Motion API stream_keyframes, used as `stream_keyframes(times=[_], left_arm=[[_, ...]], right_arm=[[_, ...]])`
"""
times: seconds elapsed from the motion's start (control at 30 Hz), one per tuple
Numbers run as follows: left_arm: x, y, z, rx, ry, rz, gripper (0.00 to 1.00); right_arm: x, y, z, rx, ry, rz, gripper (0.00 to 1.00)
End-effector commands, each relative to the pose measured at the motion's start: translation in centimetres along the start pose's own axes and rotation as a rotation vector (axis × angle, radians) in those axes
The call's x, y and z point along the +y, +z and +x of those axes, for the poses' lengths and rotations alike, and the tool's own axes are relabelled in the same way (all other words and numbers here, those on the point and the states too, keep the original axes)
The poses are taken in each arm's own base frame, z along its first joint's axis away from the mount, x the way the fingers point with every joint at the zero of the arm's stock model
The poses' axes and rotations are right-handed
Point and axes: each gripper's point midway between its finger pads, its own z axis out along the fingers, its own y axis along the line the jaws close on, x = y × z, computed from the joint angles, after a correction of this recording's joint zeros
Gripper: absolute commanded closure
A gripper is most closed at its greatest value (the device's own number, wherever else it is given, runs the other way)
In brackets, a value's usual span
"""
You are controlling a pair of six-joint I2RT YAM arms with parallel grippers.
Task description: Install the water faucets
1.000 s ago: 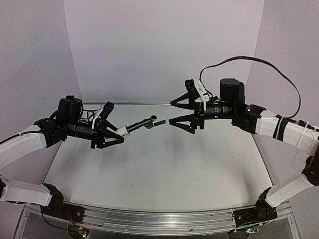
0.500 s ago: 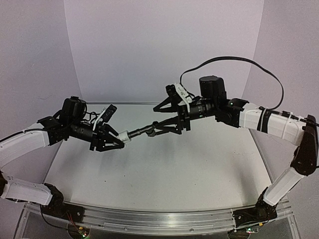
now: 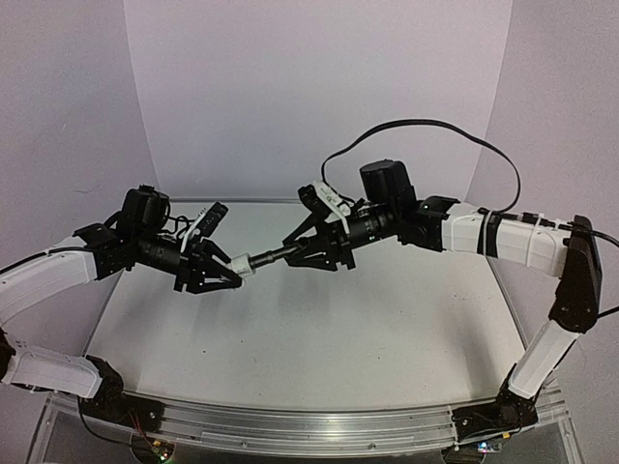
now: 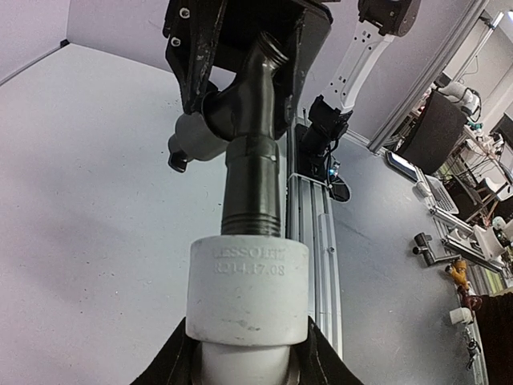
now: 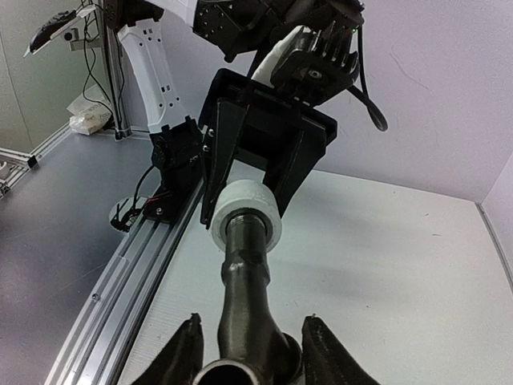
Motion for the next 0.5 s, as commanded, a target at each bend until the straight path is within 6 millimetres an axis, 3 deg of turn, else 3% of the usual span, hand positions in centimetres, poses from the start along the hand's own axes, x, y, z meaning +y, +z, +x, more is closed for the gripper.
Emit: stream_keyframes(times=[0.0, 0.17, 0.3, 0.47], left_arm=[[-1.1, -0.8, -3.8, -0.069, 0.133, 0.016, 1.00], [-0.1, -1.2, -4.5, -0.073, 0.205, -0.077, 1.00], [2.3, -2.0, -4.9, -0.052, 0.338, -0.271, 1.00], [7.2, -4.5, -5.9, 0.004, 0.555, -0.678, 1.00]], right_arm=[[0.2, 0.5, -2.0, -0.047, 0.038, -0.057, 0.71], [0.6, 0.9, -2.1, -0.062, 0.135, -0.113, 1.00], [-0.2, 1.5, -2.3, -0.079, 0.316, -0.127, 1.00], [-3.0, 2.7, -1.8, -0.068, 0.796, -0.067, 1.00]])
